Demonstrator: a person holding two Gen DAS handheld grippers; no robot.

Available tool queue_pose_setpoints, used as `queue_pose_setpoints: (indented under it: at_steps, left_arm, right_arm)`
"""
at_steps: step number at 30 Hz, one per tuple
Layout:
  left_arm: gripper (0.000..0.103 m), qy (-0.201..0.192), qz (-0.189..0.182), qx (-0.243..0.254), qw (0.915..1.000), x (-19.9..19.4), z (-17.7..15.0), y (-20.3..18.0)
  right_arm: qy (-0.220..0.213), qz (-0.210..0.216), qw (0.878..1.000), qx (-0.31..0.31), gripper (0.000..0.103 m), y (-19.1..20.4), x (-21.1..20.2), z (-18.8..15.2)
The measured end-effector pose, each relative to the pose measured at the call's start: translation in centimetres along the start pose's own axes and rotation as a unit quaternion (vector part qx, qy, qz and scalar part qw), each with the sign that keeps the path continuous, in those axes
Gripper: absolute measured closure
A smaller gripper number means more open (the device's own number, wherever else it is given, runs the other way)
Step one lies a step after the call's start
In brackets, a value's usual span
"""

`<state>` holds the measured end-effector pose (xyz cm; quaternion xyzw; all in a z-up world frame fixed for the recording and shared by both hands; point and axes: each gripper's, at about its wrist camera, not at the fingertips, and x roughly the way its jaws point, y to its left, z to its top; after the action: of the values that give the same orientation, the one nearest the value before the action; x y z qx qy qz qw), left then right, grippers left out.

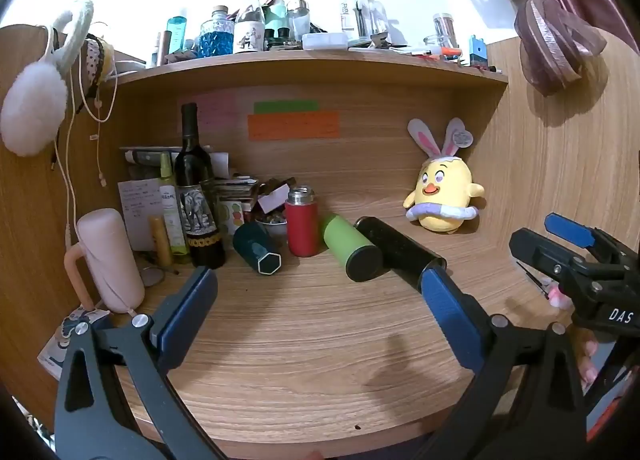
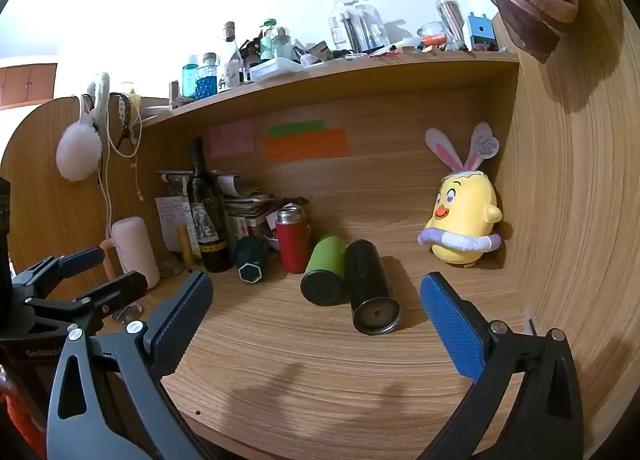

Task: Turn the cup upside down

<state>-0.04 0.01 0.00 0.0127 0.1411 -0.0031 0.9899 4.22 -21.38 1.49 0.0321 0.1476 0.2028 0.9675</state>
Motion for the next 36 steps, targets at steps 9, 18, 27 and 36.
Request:
queue_pose_setpoints:
  at_steps: [9, 18, 27, 36]
  left_arm:
    - [0.000, -0.004, 0.007, -0.003, 1.0000, -0.4, -0.1, 0.1]
    - [0.000, -0.005, 0.013, -0.005, 0.9999, -0.3, 0.0, 0.4]
    - [0.000, -0.004, 0.013, -0.004, 0.9999, -0.4, 0.1, 0.4]
    - [0.000, -0.002, 0.012, -0.007, 0.9999, -0.4, -0.1, 0.4]
  right_arm:
    - [0.001, 0.001, 1.000, 0.005, 0.000, 0.0, 0.0, 0.0]
    - [-0.002, 0.003, 1.000, 0.001, 0.000, 0.5, -0.4, 0.1]
    - [-0.008, 0.004, 1.000, -0.006, 0.000, 1.1, -0.8, 0.4]
    - [-0.009, 0.002, 1.000, -0.006, 0.000, 1.1, -0.9, 0.3]
